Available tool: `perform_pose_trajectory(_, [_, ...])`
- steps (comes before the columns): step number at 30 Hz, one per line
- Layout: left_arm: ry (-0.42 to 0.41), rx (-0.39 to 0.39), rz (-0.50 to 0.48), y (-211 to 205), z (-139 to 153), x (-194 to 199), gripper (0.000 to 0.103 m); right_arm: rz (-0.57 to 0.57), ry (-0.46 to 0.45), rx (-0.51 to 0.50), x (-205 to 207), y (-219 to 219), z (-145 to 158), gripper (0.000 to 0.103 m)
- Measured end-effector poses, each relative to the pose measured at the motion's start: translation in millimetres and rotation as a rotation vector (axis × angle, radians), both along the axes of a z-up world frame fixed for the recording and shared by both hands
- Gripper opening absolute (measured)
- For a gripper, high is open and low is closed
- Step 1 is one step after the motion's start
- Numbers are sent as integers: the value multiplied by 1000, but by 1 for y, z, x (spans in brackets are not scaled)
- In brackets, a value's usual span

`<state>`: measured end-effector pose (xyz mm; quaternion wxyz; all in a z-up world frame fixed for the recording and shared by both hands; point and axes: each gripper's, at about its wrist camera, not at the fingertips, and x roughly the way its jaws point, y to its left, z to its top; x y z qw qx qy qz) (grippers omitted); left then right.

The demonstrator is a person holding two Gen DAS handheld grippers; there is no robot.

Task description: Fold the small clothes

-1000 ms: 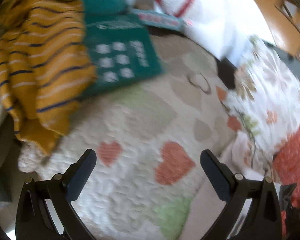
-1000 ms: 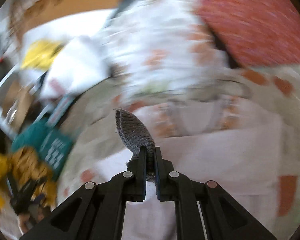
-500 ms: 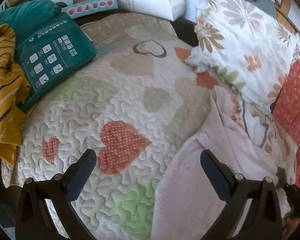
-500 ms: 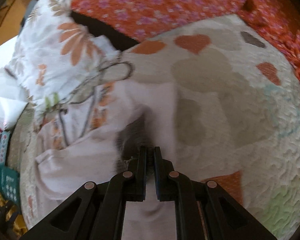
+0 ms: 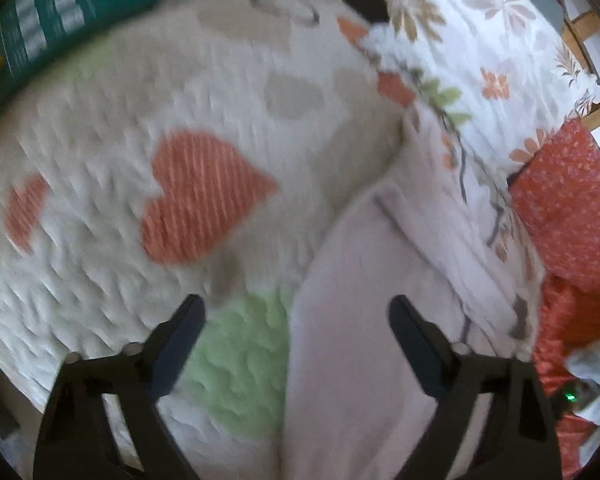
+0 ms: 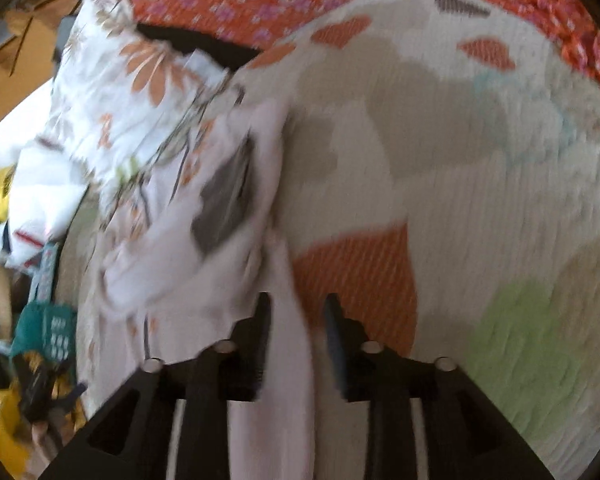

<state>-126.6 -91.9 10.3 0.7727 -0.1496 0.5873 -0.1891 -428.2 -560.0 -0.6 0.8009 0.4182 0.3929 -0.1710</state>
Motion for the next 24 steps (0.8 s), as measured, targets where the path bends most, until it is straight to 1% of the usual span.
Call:
perform_pose_trajectory(2, [10,10,-15,-3,-7,-7,81,31,6,10,-4,12,-6,35])
perform_pose_trajectory(4, [-26,35,-33,-8,-5,-16,80,52,-3,23,-10,24,-11,35])
perform_pose_trajectory(5, [-42,29,-49,-11,-4,-22,79,56,-13,21,-13,28,-11,35])
perform_pose_trajectory(7, [-34,-13,-72,-13,-4,-29,76,62,-38,34,-19,35,-12,38])
perform_pose_trajectory(8, [-10,-54,-88,-15,-8,-32,73,65,-57,54,-22,38,-14,40])
perform_pose_trajectory(9, [17,-98,-102,-17,-13,-37,73,68,-69,69,-24,39,-15,41])
perform_pose_trajectory(10, [18,-113,-105,-18,-14,-42,73,76,-85,89,-26,42,-18,41])
perform_pose_trajectory(12, [-40,-97,-125,-20,-10,-56,73,87,-115,99,-30,49,-19,41])
perform_pose_trajectory(16, [-70,-138,-161,-20,-13,-76,73,151,-193,191,-34,67,-28,41])
perform_pose_trajectory(19, [-101,-152,-179,-17,-12,-91,73,190,-205,185,-35,82,-27,41])
perform_pose_trajectory(21, [-106,-161,-193,-16,-14,-101,73,231,-226,242,-37,92,-31,41])
perform_pose_trajectory(22, [-112,-162,-202,-16,-15,-106,73,243,-225,247,-38,95,-32,41])
perform_pose_trajectory(24, [-124,-157,-224,-19,-17,-115,73,262,-224,222,-42,106,-31,41])
